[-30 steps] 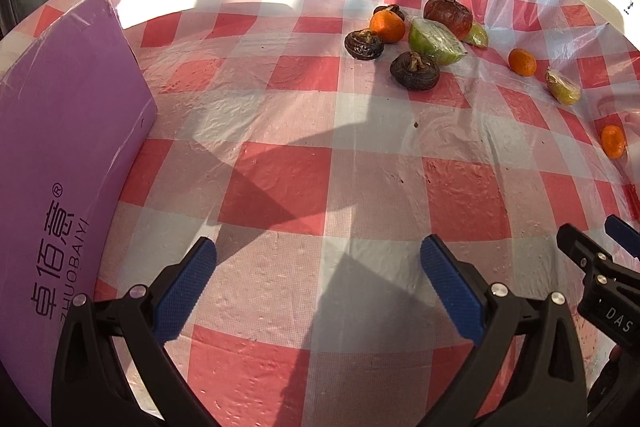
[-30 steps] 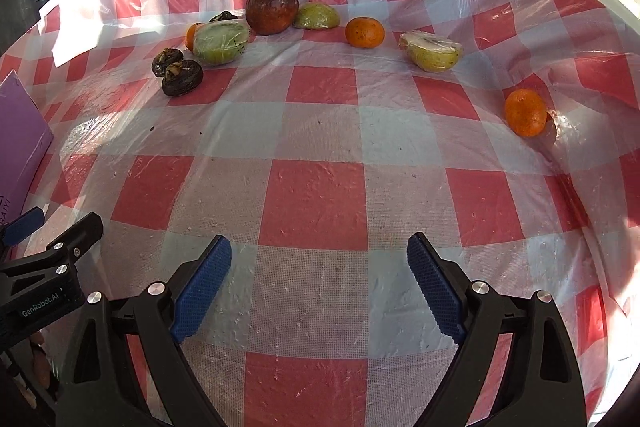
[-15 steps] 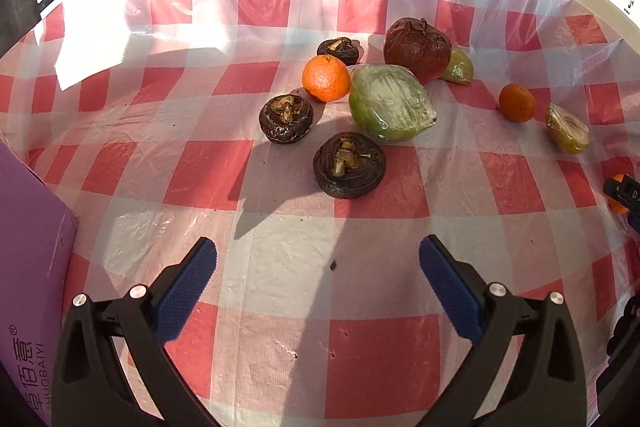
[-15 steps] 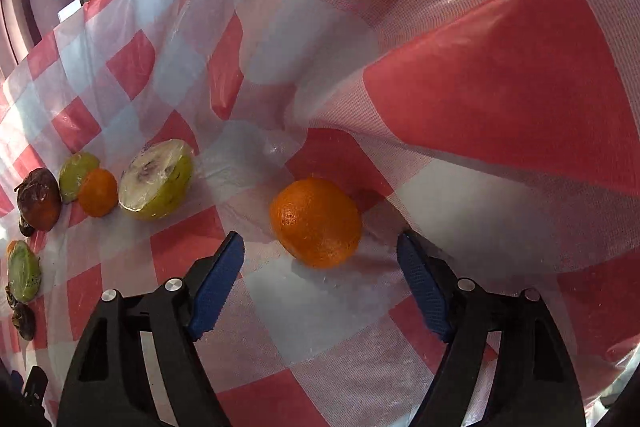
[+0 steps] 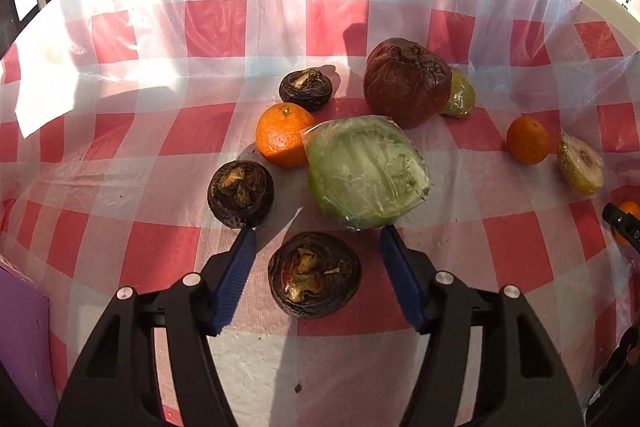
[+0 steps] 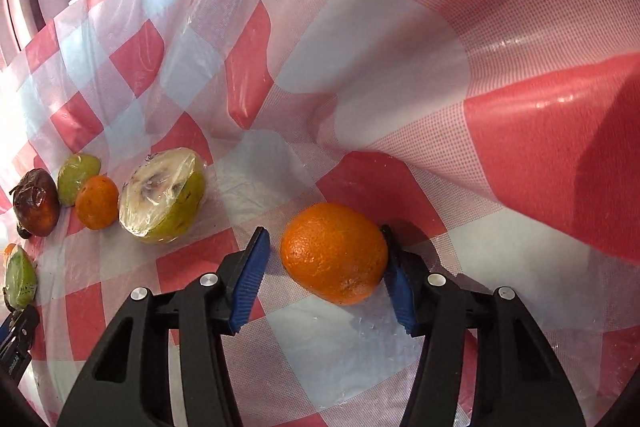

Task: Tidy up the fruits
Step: 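Grasp the orange with the right tool while the left tool grasps a mangosteen, then carry the mangosteen and orange into the white box and release both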

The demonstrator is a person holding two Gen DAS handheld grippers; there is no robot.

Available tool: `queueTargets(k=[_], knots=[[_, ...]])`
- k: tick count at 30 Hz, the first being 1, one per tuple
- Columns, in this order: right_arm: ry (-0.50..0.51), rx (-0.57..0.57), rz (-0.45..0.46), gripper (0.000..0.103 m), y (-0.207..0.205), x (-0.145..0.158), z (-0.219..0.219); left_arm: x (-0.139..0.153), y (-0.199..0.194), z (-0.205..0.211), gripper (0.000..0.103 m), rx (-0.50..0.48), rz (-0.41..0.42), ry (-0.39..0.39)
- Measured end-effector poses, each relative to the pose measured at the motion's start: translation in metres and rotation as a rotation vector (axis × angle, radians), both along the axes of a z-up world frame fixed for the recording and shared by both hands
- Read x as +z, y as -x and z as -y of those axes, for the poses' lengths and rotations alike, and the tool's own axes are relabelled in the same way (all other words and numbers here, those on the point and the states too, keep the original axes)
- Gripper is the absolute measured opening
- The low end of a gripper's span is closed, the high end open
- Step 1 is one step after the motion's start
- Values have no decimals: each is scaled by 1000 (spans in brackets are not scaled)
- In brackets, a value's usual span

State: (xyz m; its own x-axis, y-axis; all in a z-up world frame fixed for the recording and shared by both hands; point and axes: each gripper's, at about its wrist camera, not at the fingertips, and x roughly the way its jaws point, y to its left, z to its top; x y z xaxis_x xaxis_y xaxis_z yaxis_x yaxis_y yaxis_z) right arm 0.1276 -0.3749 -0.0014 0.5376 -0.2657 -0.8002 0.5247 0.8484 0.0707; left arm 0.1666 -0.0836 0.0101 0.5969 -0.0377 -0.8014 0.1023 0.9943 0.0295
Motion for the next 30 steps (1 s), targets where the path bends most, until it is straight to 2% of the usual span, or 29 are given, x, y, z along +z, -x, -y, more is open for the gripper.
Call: queueTargets(k=[1, 5, 9, 15, 19, 22, 24, 26, 30], knots=[[-2, -2, 3, 53, 0, 0, 0, 1, 3, 2, 43, -17, -7, -5], [0, 4, 12, 46, 10, 4, 5, 4, 25, 2, 42, -36, -40, -2], [-29, 62, 7, 45, 28, 9, 2, 11, 61, -3, 42, -53, -70, 45], [-104, 167, -13, 45, 78, 29, -26, 19, 119, 2, 42, -180, -121, 27], [-123, 268, -130, 45, 103, 38, -73, 31, 138, -11, 42, -205, -163, 23], [-129, 357, -217, 45, 115, 50, -116, 51, 143, -30, 42, -197, -176, 21], [-140, 396, -233, 45, 124, 65, -143, 70, 144, -46, 42, -189, -164, 12], [-99, 459, -242, 45, 129, 84, -173, 91, 147, -61, 42, -188, -139, -1], [-15, 582, -186, 45, 138, 127, -232, 127, 157, -96, 42, -172, -77, -23]])
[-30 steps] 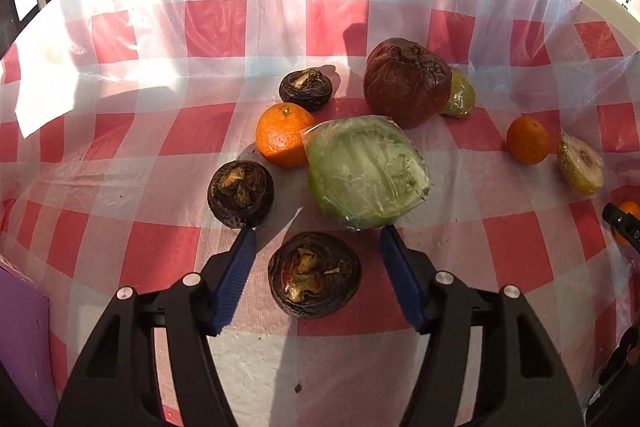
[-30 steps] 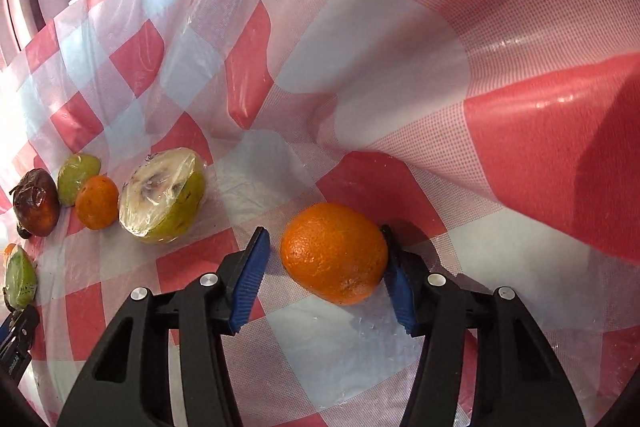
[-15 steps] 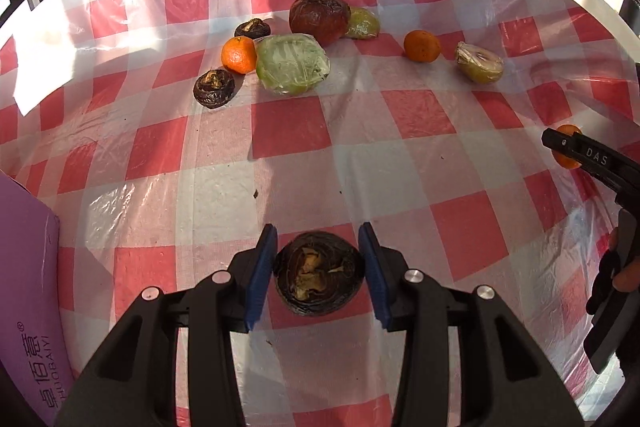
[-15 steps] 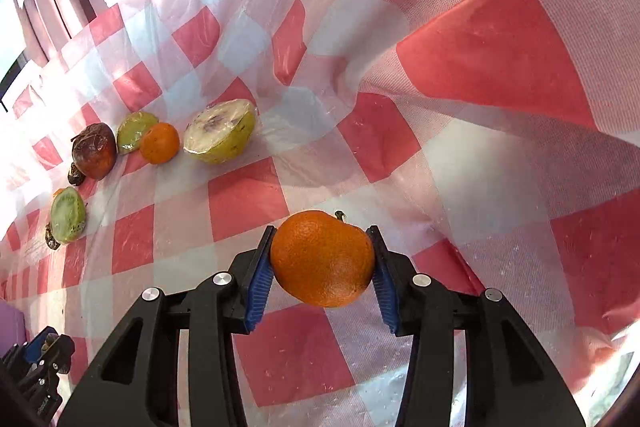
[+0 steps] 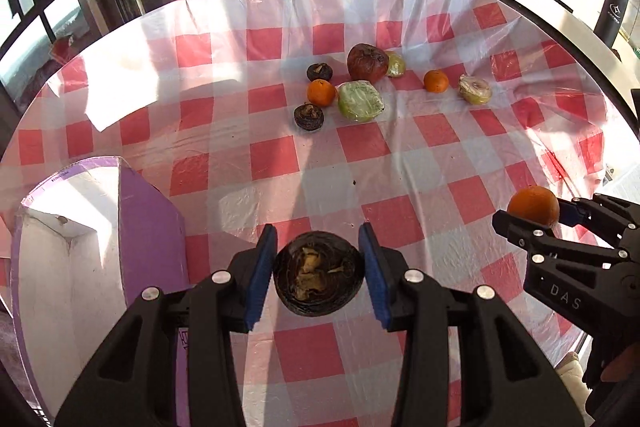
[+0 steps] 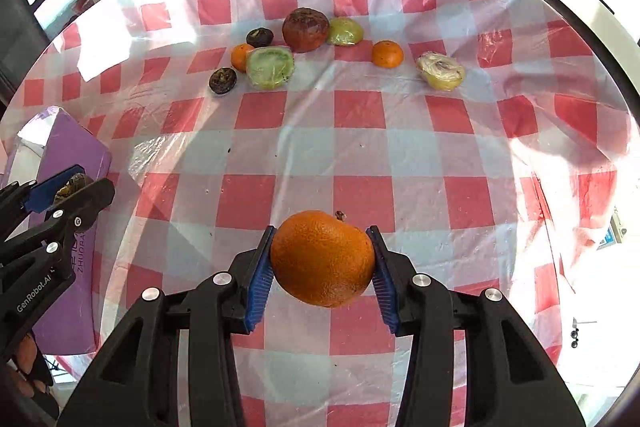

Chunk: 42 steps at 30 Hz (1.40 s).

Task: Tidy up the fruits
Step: 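Carry the mangosteen and orange into the white box and release both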

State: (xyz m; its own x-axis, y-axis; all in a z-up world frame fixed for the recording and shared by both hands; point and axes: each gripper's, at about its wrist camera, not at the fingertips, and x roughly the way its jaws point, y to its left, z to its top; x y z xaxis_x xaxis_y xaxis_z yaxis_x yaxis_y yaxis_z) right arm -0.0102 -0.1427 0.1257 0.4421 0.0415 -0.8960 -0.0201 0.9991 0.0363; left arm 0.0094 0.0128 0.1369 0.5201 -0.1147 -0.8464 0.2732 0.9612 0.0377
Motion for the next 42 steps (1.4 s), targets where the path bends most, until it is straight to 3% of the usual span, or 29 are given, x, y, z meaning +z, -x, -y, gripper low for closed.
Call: queueTargets(k=[5, 11, 24, 37, 42], knots=[[38, 119, 95, 45, 3, 41, -68, 26, 19, -52, 42, 48, 40, 7], [53, 220, 138, 45, 16, 58, -137, 44, 36, -112, 42, 113, 89, 0], [88, 361, 179, 45, 32, 64, -234, 41, 61, -219, 42, 239, 81, 8], [127, 427, 165, 45, 36, 51, -285, 27, 72, -271, 42, 279, 53, 22], [121, 448, 140, 45, 34, 39, -299, 10, 69, -285, 42, 282, 7, 19]])
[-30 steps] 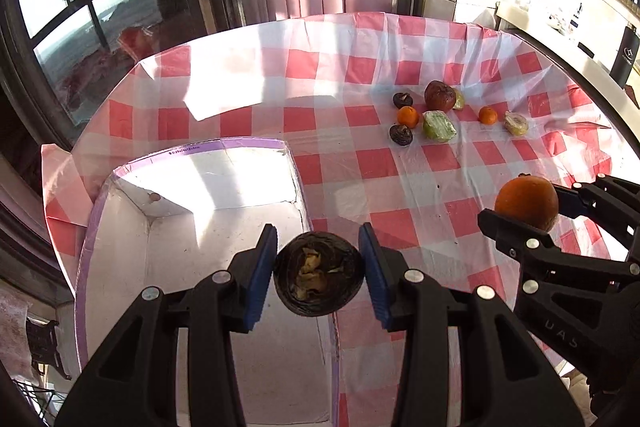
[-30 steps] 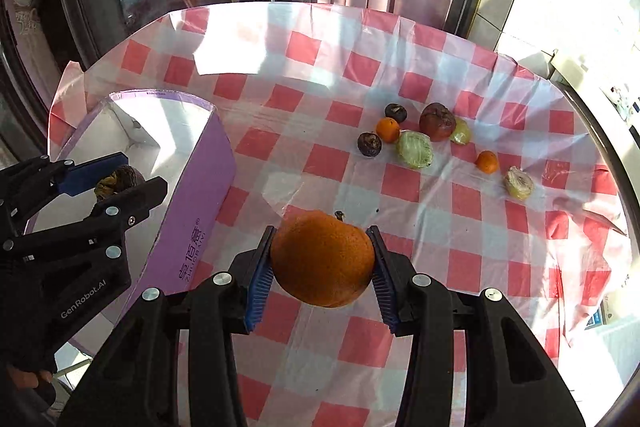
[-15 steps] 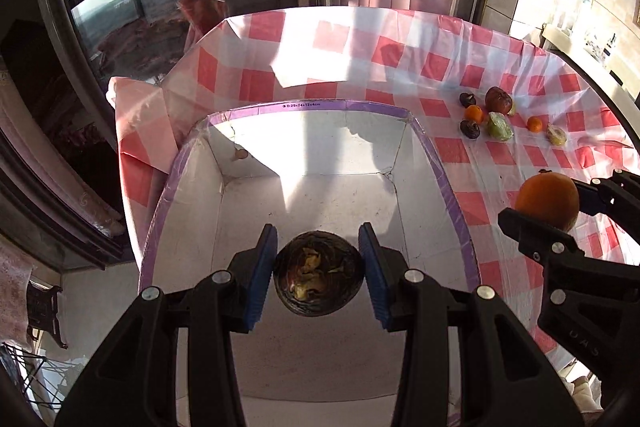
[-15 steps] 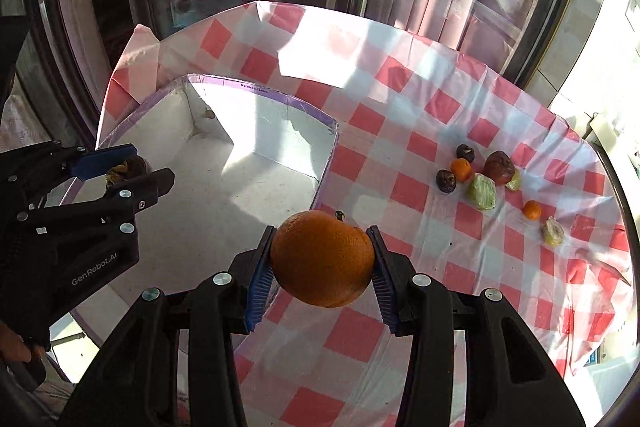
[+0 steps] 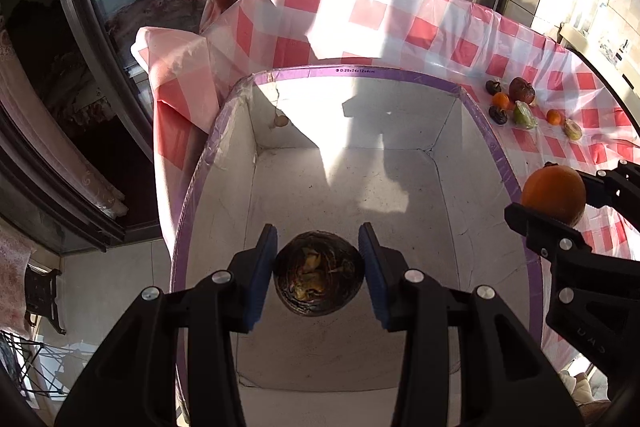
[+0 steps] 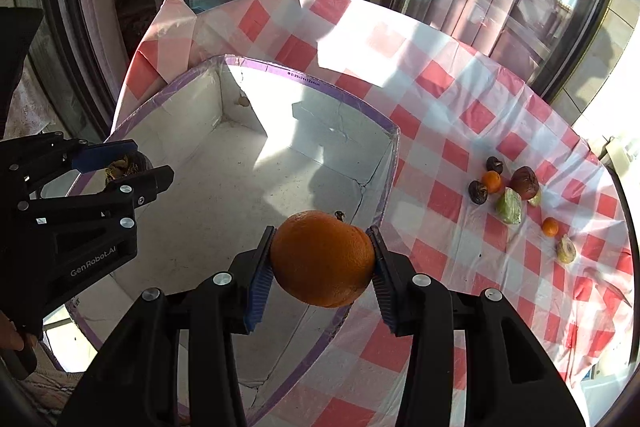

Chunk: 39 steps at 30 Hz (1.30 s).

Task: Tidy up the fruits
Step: 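Carry the mangosteen and orange into the white box and release both, then withdraw both tools from the box back toward the fruits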

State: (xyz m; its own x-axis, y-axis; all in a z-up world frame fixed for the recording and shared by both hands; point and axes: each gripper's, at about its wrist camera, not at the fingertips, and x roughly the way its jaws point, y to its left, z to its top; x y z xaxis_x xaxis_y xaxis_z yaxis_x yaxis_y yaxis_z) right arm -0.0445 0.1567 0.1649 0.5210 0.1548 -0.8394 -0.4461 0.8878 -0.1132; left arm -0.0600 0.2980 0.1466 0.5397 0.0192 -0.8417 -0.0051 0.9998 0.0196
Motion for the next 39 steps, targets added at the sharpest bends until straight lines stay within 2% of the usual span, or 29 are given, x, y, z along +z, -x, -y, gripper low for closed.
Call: queueTargets(k=[8, 12, 16, 17, 18, 20, 23, 30, 31, 33, 35, 39], knots=[[-32, 119, -195, 45, -1, -55, -28, -52, -6, -15, 42, -10, -181, -8], [8, 173, -254, 45, 4, -75, -40, -71, -9, -18, 42, -21, -259, -10], [37, 177, -269, 45, 6, -82, -44, -77, -11, -14, 44, -39, -291, -28], [39, 176, -271, 45, 6, -83, -44, -76, -12, -12, 53, -43, -288, -35], [37, 175, -271, 45, 7, -82, -45, -75, -12, -11, 58, -50, -283, -37], [33, 176, -259, 53, 7, -79, -44, -74, -12, -7, 63, -66, -279, -46], [33, 191, -249, 61, 9, -75, -45, -73, -12, -5, 66, -70, -277, -43], [40, 176, -216, 68, 16, -71, -38, -70, -10, -2, 71, -79, -265, -51], [29, 165, -222, 71, 15, -71, -36, -70, -10, -3, 72, -79, -263, -51], [5, 154, -213, 72, 13, -67, -34, -68, -9, -3, 72, -74, -252, -48], [-12, 155, -185, 72, 15, -60, -31, -61, -8, -4, 76, -62, -216, -61], [-56, 145, -123, 72, 17, -48, -22, -26, -7, -8, 88, 7, -37, -72]])
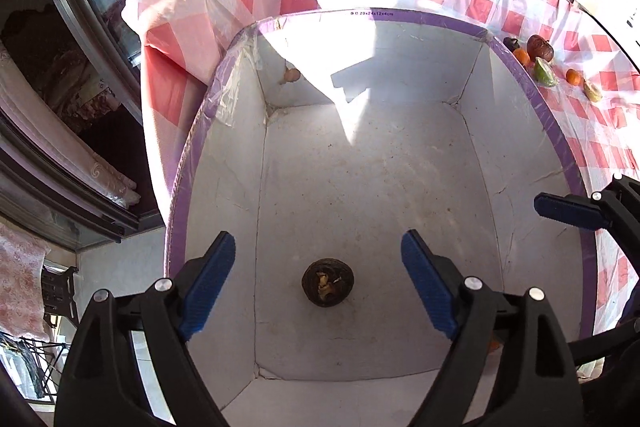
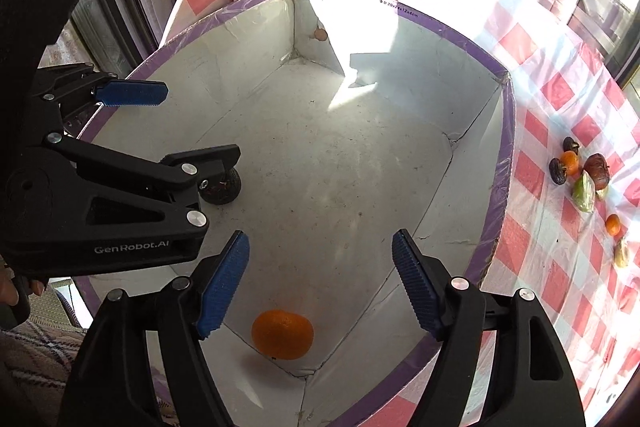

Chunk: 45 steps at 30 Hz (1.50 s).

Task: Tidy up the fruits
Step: 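Withdraw both tools from the box back toward the fruits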

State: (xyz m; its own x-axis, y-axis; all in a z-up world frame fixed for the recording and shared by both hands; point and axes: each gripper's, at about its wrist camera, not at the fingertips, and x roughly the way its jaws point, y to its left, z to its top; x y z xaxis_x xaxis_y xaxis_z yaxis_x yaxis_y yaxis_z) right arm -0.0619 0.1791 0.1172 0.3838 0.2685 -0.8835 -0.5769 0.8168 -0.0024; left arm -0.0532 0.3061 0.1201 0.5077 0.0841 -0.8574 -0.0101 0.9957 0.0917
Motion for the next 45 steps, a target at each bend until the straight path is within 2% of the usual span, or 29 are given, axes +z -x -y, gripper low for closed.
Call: queueTargets(k=[2, 4, 8, 12, 17, 21, 24, 27, 29, 32, 35, 38, 41, 45], knots=[[-42, -31, 34, 73, -1, 8, 13, 22, 3, -1, 101, 54, 111, -4], [-110, -79, 74, 74, -1, 20, 31, 44, 8, 1, 101, 89, 236, -16], [-254, -217, 177, 86, -4, 42, 79, 79, 17, 22, 101, 112, 450, -68], [-291, -393, 214, 87, -11, 44, 136, 92, 12, 68, 101, 0, 501, -104], [-240, -610, 170, 87, -20, 23, 214, 84, -1, 142, 101, -196, 453, -134], [-202, -740, 76, 87, -29, 0, 274, 65, -12, 200, 101, -345, 372, -85], [-128, -796, 6, 86, -34, -19, 310, 44, -22, 240, 101, -440, 270, -22], [-59, -826, -44, 86, -36, -39, 342, 16, -28, 273, 101, -480, 175, 33], [-32, -841, -61, 86, -37, -50, 360, -7, -33, 295, 101, -513, 77, 47], [-13, -872, -83, 86, -41, -66, 388, -42, -40, 322, 101, -506, -57, 15], [-8, -895, -73, 86, -47, -76, 414, -63, -45, 335, 101, -451, -134, 23], [-19, -890, -45, 86, -59, -84, 433, -75, -55, 343, 101, -388, -154, 27], [-37, -883, -9, 86, -78, -89, 450, -86, -74, 353, 101, -319, -168, -5], [-41, -853, 45, 86, -113, -91, 462, -93, -106, 366, 101, -246, -155, 3]])
